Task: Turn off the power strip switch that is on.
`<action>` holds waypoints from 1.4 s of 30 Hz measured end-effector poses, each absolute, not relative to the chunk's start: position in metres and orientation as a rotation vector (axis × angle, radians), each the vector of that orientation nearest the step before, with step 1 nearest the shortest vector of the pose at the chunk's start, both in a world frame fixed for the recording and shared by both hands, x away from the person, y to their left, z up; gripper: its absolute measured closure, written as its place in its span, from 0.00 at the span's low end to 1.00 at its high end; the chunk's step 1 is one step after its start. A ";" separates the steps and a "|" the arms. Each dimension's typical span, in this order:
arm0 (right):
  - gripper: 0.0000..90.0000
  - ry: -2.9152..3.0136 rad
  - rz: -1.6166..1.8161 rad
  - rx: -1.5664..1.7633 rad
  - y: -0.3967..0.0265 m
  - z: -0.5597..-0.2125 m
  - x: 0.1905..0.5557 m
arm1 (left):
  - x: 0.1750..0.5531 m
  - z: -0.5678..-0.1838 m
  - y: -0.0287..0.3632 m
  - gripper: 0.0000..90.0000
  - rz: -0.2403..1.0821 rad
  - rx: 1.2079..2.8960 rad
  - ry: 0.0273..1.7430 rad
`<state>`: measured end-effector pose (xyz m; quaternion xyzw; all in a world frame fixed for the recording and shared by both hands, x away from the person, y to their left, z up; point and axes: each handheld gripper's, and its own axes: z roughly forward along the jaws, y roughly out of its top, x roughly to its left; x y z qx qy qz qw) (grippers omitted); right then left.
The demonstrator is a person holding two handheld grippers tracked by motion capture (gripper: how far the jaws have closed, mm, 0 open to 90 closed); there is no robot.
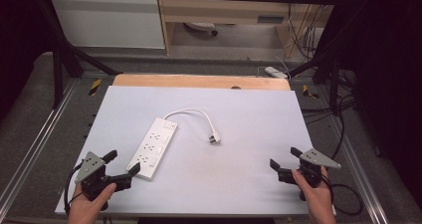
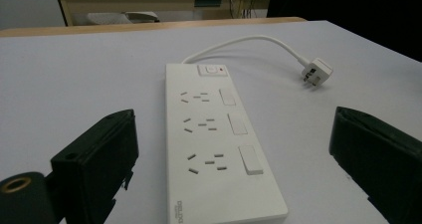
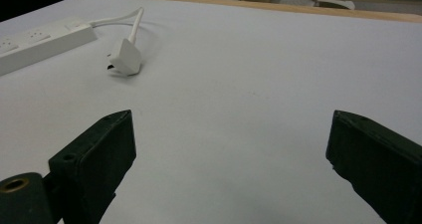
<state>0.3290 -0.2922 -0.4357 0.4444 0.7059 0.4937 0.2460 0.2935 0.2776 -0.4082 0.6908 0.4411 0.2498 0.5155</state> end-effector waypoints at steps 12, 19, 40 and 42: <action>0.05 1.927 1.332 1.214 -0.292 -0.436 0.330 | 0.293 -0.407 0.278 0.06 0.600 1.646 1.057; 0.05 1.930 1.332 1.208 -0.291 -0.436 0.330 | 0.292 -0.403 0.280 0.06 0.603 1.639 1.043; 0.04 1.938 1.317 1.213 -0.290 -0.436 0.331 | 0.285 -0.384 0.286 0.06 0.640 1.544 1.022; 0.04 1.938 1.315 1.214 -0.290 -0.436 0.331 | 0.284 -0.382 0.285 0.06 0.642 1.536 1.021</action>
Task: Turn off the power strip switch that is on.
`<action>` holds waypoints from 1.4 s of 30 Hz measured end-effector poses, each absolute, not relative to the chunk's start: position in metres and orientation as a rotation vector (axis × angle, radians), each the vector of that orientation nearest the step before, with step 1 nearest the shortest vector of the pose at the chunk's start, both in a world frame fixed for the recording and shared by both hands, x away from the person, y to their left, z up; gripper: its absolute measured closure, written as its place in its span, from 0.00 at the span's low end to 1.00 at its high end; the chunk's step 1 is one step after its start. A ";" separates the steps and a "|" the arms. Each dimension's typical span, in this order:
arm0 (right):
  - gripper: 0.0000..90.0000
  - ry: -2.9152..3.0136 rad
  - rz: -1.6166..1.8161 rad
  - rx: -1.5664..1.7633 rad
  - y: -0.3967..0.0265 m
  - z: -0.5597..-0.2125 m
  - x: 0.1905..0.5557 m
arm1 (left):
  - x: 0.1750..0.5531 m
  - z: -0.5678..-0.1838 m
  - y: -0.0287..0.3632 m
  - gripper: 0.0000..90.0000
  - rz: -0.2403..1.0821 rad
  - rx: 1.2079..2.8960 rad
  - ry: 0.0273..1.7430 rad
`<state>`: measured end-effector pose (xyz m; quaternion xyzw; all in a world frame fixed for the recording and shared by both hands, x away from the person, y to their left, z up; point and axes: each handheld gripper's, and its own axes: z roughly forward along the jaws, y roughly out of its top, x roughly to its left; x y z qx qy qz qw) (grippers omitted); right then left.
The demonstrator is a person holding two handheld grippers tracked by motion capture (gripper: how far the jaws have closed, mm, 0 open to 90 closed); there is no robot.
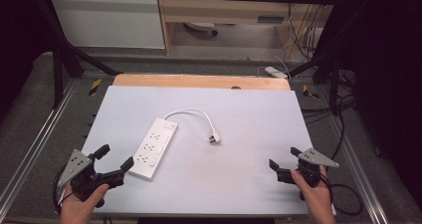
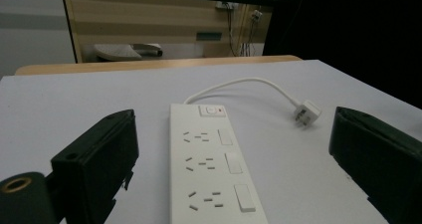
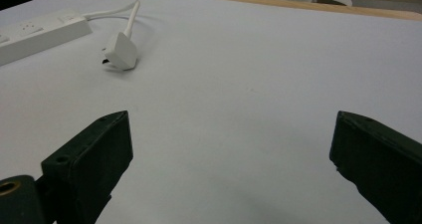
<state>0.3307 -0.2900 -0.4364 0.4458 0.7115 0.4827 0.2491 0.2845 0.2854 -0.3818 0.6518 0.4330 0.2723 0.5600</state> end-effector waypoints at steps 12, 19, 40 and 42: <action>0.04 1.939 1.309 1.220 -0.290 -0.436 0.331 | 0.283 -0.369 0.281 0.11 0.633 1.516 1.021; 0.04 1.934 1.309 1.223 -0.292 -0.437 0.331 | 0.284 -0.365 0.281 0.14 0.625 1.498 1.033; 0.04 1.927 1.309 1.237 -0.293 -0.436 0.330 | 0.297 -0.349 0.279 0.16 0.642 1.510 1.045; 0.04 1.931 1.307 1.235 -0.293 -0.437 0.331 | 0.298 -0.348 0.278 0.16 0.646 1.510 1.042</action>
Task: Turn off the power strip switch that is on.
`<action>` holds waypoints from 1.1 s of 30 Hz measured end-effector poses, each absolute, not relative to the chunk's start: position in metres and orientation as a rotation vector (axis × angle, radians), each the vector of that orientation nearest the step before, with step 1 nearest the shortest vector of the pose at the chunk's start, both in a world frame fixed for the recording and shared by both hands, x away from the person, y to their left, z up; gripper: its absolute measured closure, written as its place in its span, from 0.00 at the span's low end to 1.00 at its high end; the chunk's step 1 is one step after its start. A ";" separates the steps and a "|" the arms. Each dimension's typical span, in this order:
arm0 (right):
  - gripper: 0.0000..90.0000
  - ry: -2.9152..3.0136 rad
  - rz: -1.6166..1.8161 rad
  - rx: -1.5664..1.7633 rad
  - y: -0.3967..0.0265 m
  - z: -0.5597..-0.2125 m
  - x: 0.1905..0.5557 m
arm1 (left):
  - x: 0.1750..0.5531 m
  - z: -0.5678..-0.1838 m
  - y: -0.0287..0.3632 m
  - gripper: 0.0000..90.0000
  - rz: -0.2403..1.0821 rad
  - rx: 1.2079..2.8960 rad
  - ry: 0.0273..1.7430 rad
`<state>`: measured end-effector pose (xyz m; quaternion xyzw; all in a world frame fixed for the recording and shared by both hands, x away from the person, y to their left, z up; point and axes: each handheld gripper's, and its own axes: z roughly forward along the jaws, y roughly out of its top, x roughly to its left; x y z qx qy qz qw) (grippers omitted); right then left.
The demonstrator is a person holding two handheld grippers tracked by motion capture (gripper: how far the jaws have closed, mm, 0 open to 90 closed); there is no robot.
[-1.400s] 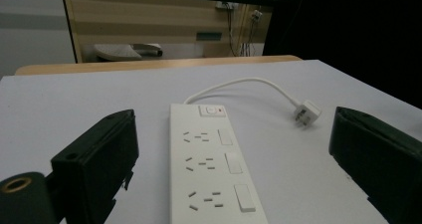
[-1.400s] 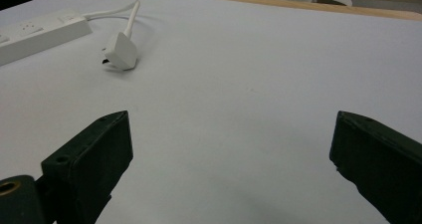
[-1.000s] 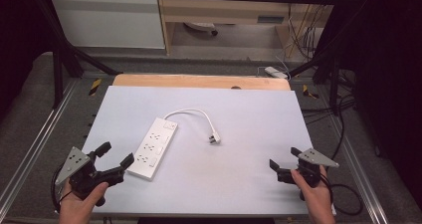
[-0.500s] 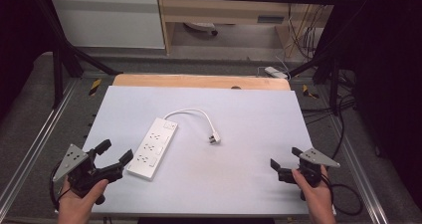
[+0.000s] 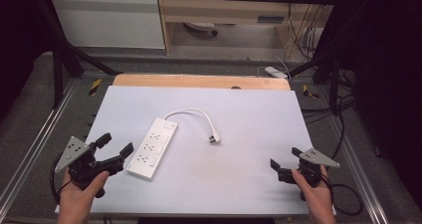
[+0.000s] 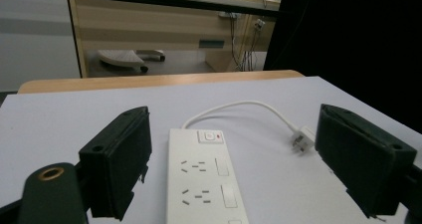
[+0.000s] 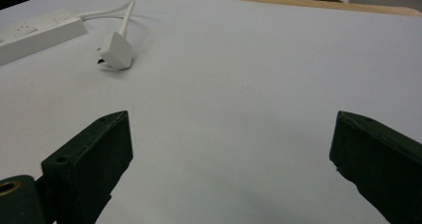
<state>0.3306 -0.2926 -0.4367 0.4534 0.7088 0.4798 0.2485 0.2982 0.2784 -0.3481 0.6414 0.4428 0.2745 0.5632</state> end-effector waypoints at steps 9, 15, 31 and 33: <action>0.04 1.934 1.308 1.236 -0.293 -0.437 0.331 | 0.312 -0.343 0.277 0.20 0.679 1.509 1.045; 0.04 1.932 1.310 1.235 -0.293 -0.436 0.330 | 0.319 -0.346 0.274 0.27 0.680 1.515 1.048; 0.04 1.952 1.306 1.227 -0.290 -0.437 0.332 | 0.325 -0.359 0.254 0.50 0.652 1.597 1.017; 0.04 1.952 1.308 1.230 -0.290 -0.437 0.332 | 0.325 -0.360 0.254 0.54 0.648 1.600 1.020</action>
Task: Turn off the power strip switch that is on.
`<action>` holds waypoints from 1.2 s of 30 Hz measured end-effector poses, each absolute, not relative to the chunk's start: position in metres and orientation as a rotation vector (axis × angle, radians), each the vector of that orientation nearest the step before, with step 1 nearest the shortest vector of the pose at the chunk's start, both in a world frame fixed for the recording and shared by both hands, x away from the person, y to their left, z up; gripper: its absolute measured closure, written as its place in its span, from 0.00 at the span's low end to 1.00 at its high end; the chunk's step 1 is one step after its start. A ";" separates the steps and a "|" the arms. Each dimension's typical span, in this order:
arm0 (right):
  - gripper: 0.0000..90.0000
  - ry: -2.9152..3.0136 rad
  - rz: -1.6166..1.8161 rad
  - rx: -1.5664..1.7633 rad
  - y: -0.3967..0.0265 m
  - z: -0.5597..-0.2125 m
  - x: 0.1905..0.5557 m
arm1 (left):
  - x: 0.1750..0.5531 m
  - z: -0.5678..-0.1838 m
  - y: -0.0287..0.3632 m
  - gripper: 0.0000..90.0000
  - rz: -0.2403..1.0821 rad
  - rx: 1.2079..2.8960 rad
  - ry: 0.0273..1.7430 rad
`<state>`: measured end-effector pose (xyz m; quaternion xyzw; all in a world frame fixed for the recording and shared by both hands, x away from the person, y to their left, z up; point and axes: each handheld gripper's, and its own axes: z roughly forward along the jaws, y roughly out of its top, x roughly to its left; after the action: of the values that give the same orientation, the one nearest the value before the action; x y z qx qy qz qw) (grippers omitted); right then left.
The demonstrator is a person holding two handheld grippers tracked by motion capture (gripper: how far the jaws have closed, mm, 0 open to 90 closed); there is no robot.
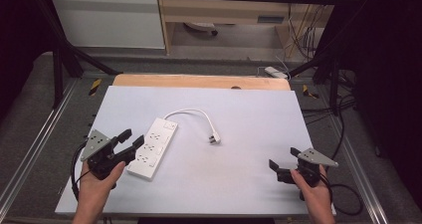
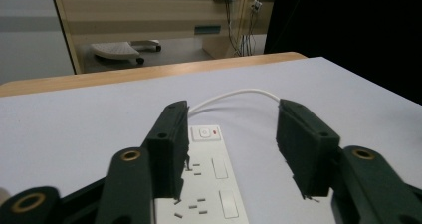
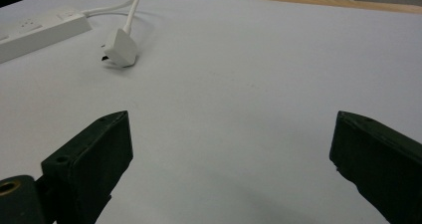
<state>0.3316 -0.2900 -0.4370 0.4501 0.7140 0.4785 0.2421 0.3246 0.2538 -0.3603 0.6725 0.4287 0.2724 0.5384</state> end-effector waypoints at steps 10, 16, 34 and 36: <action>0.04 1.947 1.309 1.234 -0.290 -0.437 0.331 | 0.325 -0.362 0.257 0.71 0.650 1.600 1.026; 0.04 1.948 1.308 1.235 -0.290 -0.437 0.332 | 0.326 -0.364 0.258 0.78 0.648 1.612 1.026; 0.04 1.952 1.301 1.235 -0.291 -0.437 0.332 | 0.329 -0.370 0.258 0.89 0.636 1.654 1.029; 0.04 1.952 1.303 1.235 -0.290 -0.437 0.332 | 0.330 -0.372 0.258 0.91 0.632 1.660 1.030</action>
<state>0.3317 -0.2904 -0.4371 0.4520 0.7140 0.4765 0.2425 0.3299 0.2582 -0.3716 0.6915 0.4292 0.2635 0.5178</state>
